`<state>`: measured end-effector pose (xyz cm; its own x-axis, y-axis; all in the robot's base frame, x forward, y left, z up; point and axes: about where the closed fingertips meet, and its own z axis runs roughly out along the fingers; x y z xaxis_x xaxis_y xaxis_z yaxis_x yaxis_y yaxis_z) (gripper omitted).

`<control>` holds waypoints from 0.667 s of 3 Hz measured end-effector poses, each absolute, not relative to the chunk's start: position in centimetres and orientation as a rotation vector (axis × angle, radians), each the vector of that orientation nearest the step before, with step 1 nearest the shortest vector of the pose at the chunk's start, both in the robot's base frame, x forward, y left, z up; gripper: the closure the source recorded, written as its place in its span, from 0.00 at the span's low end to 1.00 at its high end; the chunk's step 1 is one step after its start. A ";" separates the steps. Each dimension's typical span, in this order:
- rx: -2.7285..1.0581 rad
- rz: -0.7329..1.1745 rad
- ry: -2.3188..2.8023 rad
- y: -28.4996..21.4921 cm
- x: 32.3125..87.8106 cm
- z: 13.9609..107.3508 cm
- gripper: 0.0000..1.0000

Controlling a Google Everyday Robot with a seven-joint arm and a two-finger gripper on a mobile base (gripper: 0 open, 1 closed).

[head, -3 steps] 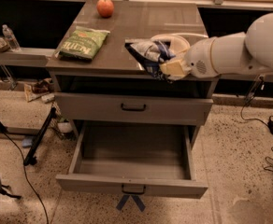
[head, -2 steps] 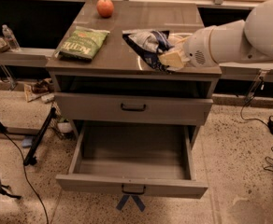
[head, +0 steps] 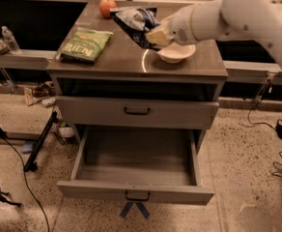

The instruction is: Pick blue chip bag from middle drawer and place on counter

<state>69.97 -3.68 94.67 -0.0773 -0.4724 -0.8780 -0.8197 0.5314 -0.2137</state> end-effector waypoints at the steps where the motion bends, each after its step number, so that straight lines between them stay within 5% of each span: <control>1: -1.083 0.429 1.691 -0.8 74.8 95.6 1.00; 2: -1.031 0.403 1.699 1.6 80.8 96.1 1.00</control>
Offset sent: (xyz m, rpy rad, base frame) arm 0.1886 0.0812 0.0243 0.0525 -0.0350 -0.1223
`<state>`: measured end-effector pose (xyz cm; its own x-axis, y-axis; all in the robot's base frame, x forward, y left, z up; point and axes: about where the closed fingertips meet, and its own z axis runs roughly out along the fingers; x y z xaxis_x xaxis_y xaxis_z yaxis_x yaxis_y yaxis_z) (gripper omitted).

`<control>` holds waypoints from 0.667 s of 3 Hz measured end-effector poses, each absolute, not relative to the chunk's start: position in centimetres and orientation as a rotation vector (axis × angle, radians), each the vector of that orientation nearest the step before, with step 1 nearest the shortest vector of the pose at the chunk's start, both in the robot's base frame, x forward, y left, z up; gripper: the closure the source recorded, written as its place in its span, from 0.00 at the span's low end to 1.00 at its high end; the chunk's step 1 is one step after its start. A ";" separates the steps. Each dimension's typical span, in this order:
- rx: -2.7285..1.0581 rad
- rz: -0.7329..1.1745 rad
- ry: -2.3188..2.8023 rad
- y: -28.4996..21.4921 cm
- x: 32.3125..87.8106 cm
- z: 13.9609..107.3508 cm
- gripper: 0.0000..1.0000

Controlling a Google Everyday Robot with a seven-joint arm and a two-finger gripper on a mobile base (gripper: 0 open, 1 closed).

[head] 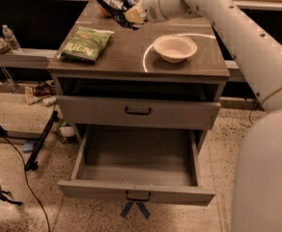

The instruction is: Pick blue chip bag from middle drawer and place on counter

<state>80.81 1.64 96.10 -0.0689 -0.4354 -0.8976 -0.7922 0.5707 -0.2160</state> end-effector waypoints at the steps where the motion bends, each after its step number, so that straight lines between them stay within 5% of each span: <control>1: -0.965 0.359 1.740 3.2 85.8 95.3 1.00; 2: -0.883 0.269 1.821 3.2 90.2 92.9 0.82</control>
Offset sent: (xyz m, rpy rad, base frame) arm 0.1501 0.0067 -0.0539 -0.0790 0.0667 -0.3524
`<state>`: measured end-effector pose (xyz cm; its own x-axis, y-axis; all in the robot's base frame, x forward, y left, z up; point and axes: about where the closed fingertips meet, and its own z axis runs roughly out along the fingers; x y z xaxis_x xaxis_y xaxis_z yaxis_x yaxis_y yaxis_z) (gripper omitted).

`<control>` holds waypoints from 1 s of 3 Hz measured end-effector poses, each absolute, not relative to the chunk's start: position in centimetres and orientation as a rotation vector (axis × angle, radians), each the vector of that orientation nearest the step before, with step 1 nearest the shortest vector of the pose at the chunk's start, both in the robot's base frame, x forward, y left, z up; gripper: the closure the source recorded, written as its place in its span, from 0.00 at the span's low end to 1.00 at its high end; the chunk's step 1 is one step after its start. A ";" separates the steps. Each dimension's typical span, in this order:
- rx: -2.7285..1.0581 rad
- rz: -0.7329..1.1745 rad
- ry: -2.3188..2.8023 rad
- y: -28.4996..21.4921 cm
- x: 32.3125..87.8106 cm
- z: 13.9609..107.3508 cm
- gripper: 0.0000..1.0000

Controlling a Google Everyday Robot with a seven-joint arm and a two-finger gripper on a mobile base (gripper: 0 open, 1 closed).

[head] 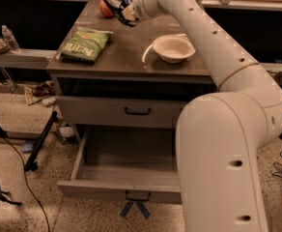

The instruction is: Pick blue chip bag from middle drawer and place on counter

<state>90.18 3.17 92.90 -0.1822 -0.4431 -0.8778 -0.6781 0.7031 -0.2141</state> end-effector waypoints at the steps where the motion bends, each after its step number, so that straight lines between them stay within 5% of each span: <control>1: -0.793 0.173 1.901 1.5 93.3 90.4 0.51; 3: -0.736 0.117 1.963 -0.8 94.5 88.9 0.05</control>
Offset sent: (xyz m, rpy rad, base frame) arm 0.0563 -0.0476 -0.0387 -0.0737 0.0410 -0.2455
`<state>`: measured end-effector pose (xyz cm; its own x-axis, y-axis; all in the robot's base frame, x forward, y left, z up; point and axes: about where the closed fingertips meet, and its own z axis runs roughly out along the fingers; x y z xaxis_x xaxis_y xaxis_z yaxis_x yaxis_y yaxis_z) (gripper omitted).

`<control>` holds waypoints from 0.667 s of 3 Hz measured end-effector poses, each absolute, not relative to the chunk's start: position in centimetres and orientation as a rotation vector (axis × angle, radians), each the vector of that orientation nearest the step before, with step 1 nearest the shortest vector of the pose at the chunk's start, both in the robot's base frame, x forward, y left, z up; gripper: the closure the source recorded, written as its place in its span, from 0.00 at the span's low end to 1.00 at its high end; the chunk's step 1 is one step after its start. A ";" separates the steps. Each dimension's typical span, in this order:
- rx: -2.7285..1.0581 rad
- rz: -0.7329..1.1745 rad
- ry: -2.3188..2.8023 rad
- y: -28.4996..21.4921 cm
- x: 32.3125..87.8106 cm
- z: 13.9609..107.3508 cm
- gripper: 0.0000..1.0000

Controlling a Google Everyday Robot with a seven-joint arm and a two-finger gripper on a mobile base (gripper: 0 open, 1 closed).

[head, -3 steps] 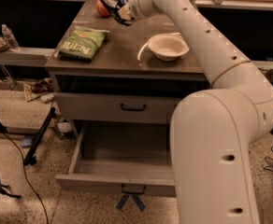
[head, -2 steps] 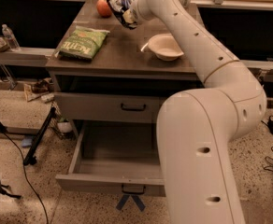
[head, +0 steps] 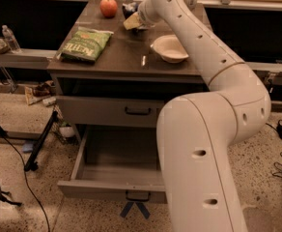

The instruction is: Pick blue chip bag from middle drawer and place on counter

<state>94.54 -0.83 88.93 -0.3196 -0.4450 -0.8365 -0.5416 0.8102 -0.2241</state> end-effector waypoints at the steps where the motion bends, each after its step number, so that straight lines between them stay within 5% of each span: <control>1: -0.740 0.149 1.997 -2.2 93.7 89.0 0.00; 2: -0.728 0.184 2.013 -4.4 92.6 89.6 0.00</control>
Offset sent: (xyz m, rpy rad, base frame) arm -0.0277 -0.0732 0.0261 0.0686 0.0842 0.0084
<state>92.64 -4.44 89.63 -0.3685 -0.4189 -0.8299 -0.5623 0.8113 -0.1599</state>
